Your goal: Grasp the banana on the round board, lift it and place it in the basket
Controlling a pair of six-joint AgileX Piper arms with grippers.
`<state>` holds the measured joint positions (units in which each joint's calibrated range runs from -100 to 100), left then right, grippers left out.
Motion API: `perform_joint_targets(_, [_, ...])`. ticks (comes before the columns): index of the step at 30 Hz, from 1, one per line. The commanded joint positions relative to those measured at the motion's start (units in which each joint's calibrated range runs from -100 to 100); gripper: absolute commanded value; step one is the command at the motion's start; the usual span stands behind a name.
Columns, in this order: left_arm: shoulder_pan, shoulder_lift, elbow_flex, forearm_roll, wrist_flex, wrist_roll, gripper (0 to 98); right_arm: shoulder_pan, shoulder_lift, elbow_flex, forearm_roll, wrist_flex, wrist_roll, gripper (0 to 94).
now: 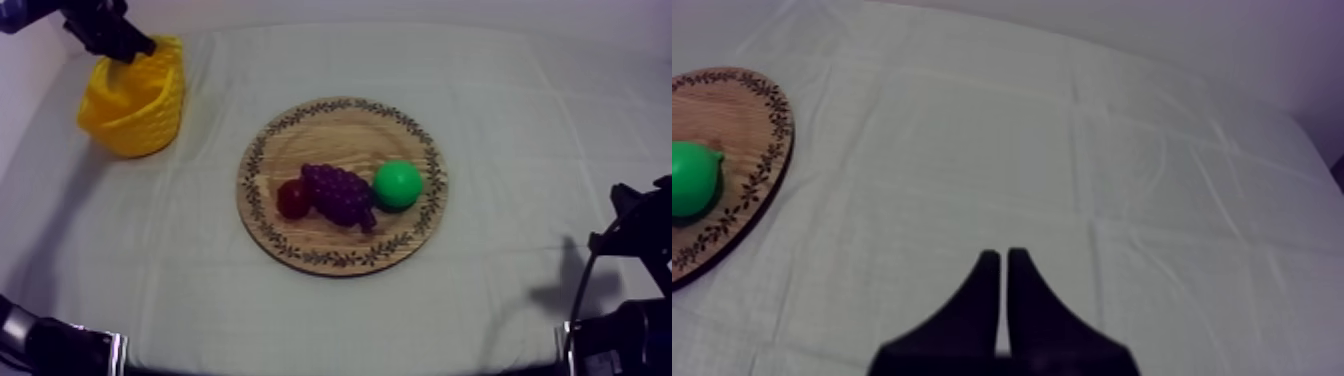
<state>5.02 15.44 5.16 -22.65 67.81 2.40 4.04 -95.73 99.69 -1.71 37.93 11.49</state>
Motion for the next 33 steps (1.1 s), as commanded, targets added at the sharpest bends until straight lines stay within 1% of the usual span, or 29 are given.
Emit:
perform_joint_targets(1, [-1.2,0.6,1.1,0.01,-1.0,0.3,22.1,0.0,0.0,0.0,0.0,0.0,0.0,0.3])
perform_joint_targets(11, [-2.9,5.9,1.1,0.34,-4.0,1.5,22.4,0.0,0.0,0.0,0.0,0.0,0.0,0.3])
perform_joint_targets(18, [-4.0,10.2,-1.5,1.27,-5.9,1.9,24.8,0.0,0.0,0.0,0.0,0.0,0.0,0.3])
perform_joint_targets(20, [-4.3,11.3,-1.7,1.58,-6.7,1.8,27.3,0.0,0.0,0.0,0.0,0.0,0.0,0.3])
perform_joint_targets(23, [-4.8,12.4,-1.5,2.55,-8.2,0.7,35.7,0.0,0.0,0.0,0.0,0.0,0.0,0.3])
perform_joint_targets(26, [-5.2,13.0,-1.3,3.35,-9.6,0.0,41.6,0.0,0.0,0.0,0.0,0.0,0.0,0.3])
perform_joint_targets(30, [-5.5,13.6,-1.5,3.89,-10.5,-0.4,45.5,0.0,0.0,0.0,0.0,0.0,0.0,0.3])
perform_joint_targets(33, [-5.5,13.3,-0.9,4.07,-11.8,-0.4,45.0,0.0,0.0,0.0,0.0,0.0,0.0,0.3])
